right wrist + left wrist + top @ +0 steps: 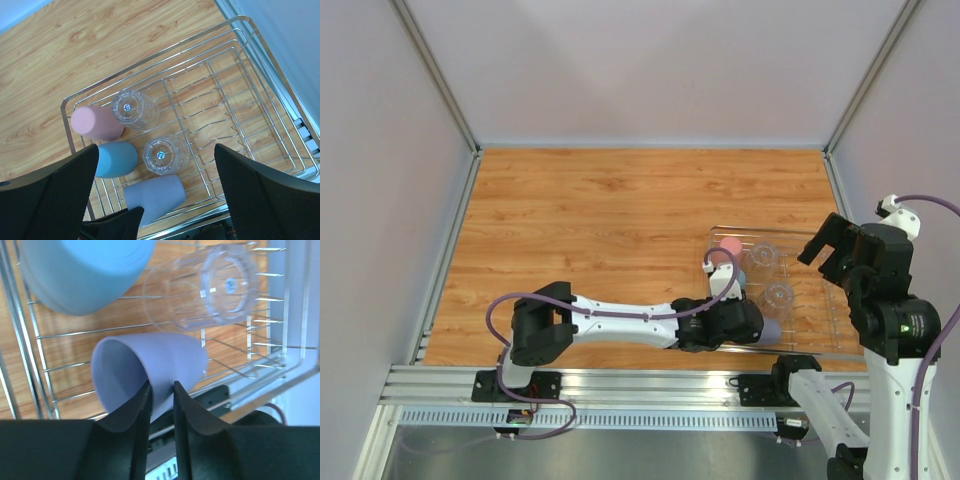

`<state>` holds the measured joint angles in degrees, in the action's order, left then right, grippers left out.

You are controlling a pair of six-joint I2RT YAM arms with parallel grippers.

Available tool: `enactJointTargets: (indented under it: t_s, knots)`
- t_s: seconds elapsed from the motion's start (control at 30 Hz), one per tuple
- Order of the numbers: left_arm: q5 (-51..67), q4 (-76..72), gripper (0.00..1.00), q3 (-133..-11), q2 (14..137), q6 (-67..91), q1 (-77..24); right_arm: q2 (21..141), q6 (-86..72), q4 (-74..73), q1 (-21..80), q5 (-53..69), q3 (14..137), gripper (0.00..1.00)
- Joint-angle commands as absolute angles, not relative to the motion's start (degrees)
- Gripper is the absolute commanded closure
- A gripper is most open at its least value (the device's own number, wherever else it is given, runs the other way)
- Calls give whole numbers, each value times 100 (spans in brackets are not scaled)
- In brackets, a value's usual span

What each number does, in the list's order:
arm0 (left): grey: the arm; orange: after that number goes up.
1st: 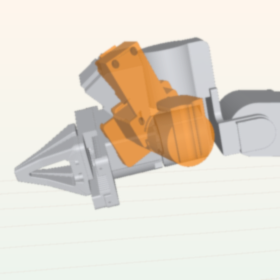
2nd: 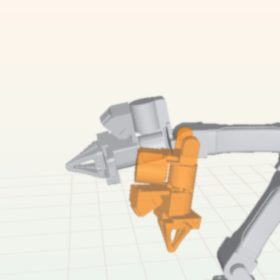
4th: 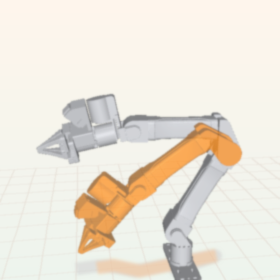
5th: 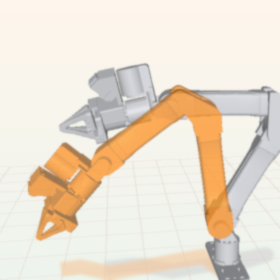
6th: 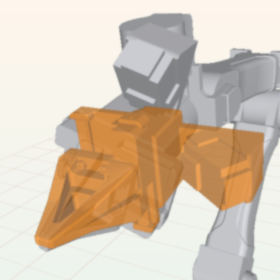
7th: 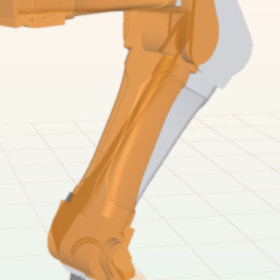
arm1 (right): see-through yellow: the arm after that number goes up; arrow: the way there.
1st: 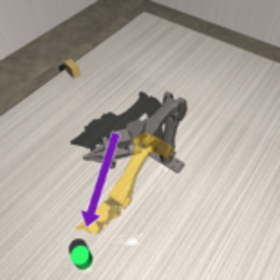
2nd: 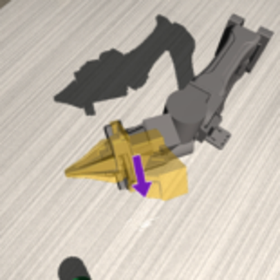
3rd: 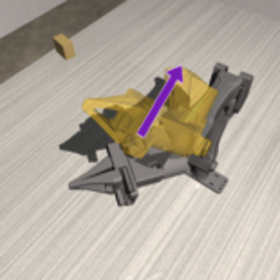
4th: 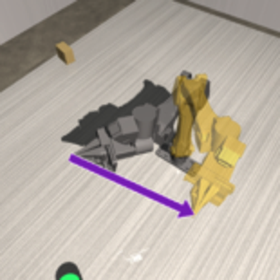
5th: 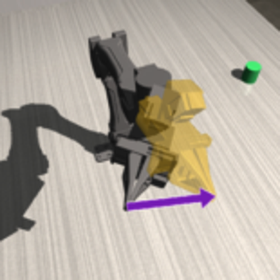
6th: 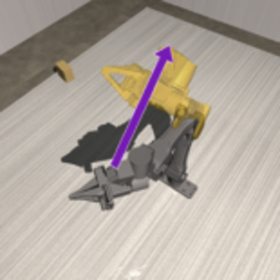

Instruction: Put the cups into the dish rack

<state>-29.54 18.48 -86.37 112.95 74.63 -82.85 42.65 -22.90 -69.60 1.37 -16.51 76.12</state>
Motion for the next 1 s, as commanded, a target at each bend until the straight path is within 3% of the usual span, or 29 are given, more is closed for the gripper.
enactJointTargets:
  t_s: [0.0, 0.23, 0.33, 0.8, 0.97]
  knots:
    - [-3313, 1538, 73, -8526, 10943, 7207, -8306, 4219, -2268, -6943, 158, -1714, 7620, 0]
    - [-3480, 1512, 87, -8306, 10478, 7014, -8306, 4210, -2285, -6970, 167, -1635, 7646, 0]
    - [-3445, 1249, 100, -8043, 10179, 6944, -8306, 4201, -2329, -6970, 158, -1459, 7655, 0]
    - [-3138, 44, 100, -7129, 8466, 6030, -8306, 4175, -2636, -7251, 158, -185, 8059, 0]
    - [-3453, -1243, 100, -6182, 7464, 5286, -8297, 4017, -3776, -6938, 167, 1385, 8043, 0]
